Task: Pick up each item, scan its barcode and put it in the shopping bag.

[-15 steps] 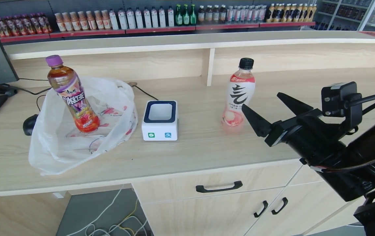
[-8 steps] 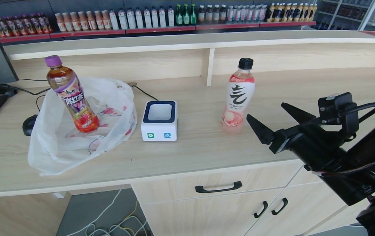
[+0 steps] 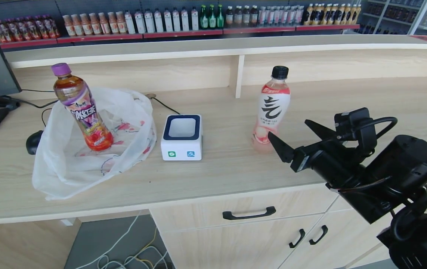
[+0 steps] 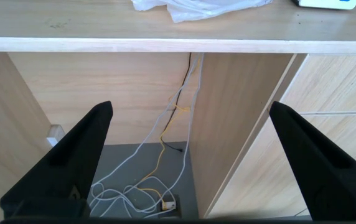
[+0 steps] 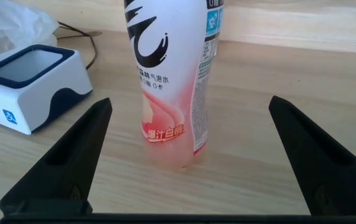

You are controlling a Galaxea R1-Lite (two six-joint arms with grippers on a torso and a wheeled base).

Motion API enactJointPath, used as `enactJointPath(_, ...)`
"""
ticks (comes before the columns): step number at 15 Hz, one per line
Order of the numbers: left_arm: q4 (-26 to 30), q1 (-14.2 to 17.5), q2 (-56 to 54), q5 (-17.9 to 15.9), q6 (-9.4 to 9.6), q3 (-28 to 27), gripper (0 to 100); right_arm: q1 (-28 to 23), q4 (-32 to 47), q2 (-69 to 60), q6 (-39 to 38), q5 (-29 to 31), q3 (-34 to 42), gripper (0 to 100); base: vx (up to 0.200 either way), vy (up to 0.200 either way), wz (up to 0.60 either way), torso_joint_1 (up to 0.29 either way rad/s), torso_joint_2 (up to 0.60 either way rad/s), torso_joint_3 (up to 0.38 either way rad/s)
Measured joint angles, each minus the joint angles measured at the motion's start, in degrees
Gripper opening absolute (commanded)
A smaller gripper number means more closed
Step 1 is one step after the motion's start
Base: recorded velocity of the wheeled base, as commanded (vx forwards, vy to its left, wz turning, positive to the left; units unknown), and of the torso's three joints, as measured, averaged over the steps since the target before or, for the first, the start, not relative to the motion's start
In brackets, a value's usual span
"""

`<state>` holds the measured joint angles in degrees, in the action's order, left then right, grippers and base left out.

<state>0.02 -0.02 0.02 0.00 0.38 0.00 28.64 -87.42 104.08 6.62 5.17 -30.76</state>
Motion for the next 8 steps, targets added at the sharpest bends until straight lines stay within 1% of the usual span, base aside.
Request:
enactJointPath(4, 0.0, 0.02, 0.0, 0.0, 0.0, 0.0, 100, 0.0, 0.02, 3.16, 0.0, 0.0, -3.69, 100, 0.0, 0.0, 0.0, 0.0, 0.0, 0.0)
enactJointPath(8, 0.0, 0.02, 0.0, 0.0, -0.02, 0.0, 100, 0.88, 0.22, 6.61, 0.07, 0.2, -9.56, 100, 0.0, 0.0, 0.0, 0.0, 0.0, 0.0)
